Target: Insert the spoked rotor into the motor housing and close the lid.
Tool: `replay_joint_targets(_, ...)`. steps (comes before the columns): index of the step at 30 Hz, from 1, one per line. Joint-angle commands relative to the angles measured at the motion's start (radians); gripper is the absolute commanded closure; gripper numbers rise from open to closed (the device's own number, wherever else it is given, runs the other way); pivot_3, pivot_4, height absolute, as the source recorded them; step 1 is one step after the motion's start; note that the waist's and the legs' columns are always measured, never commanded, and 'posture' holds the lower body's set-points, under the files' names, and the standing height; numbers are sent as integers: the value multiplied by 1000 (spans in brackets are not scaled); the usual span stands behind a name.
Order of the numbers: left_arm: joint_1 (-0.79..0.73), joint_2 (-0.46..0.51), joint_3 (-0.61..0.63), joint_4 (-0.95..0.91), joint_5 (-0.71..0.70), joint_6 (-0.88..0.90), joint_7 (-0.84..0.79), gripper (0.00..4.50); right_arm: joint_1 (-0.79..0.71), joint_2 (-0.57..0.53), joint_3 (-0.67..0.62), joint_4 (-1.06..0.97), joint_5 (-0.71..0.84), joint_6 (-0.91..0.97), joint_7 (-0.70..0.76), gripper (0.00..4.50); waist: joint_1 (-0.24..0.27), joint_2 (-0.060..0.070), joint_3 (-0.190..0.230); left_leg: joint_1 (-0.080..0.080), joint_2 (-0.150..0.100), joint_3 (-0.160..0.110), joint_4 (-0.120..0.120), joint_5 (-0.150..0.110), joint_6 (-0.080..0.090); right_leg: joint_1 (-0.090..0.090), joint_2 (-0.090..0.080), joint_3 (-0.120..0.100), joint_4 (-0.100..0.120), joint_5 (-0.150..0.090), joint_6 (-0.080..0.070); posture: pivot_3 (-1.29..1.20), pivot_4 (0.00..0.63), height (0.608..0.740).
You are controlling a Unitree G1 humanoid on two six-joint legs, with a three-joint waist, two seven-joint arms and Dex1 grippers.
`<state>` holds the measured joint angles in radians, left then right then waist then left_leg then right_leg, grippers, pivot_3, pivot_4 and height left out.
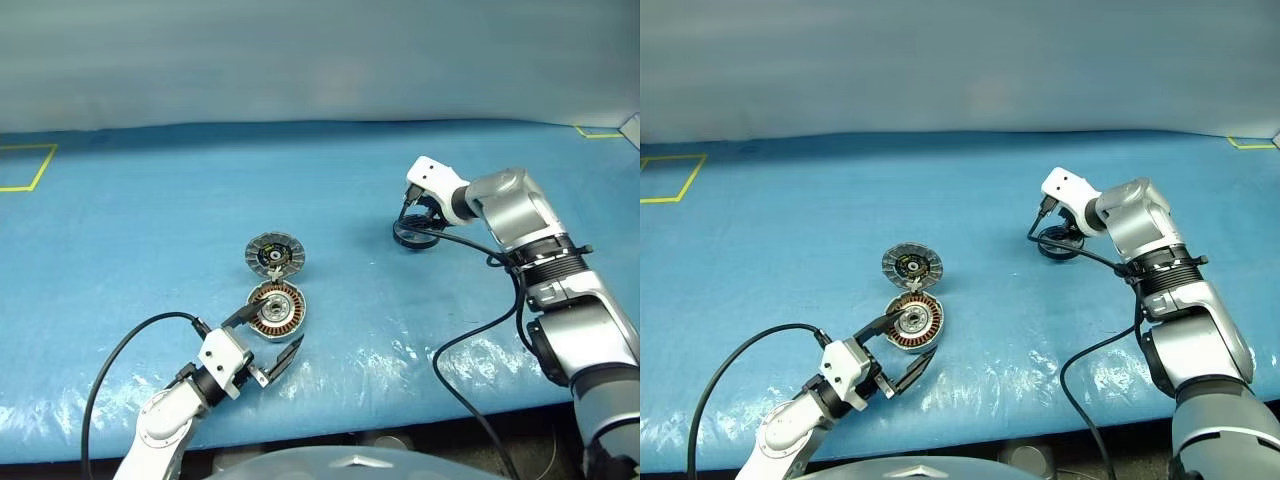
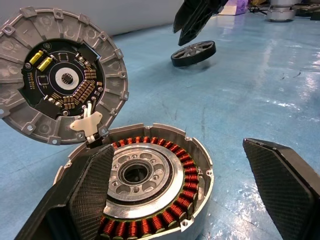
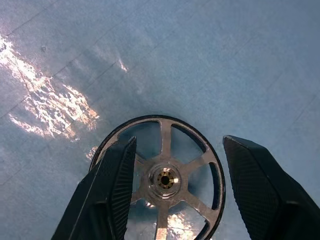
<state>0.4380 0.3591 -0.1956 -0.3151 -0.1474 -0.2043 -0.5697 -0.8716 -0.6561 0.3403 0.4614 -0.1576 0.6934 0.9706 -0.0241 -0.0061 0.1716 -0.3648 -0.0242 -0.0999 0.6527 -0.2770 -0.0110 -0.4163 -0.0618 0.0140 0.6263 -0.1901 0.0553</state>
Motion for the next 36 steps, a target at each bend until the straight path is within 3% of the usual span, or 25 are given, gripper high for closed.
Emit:
replay_joint_targets(1,-5,4,0,-2,-6,-22,-10,0,10,-15,-32,-54,11,41,-2,1592,0,0,0,0,0,0,0,0,0,0,0,0,0,0,0,0,150,740)
replay_joint_targets(19,0,-6,-3,12,-5,-24,-14,0,50,-33,-24,-115,39,101,28,1592,-4,0,0,0,0,0,1,0,0,0,0,0,0,0,1,0,150,740)
replay_joint_targets(36,-8,-8,-9,20,-4,-23,-15,0,75,-34,-26,-83,30,82,-30,1592,-4,1,0,0,0,0,3,0,0,1,0,0,1,1,2,0,150,740)
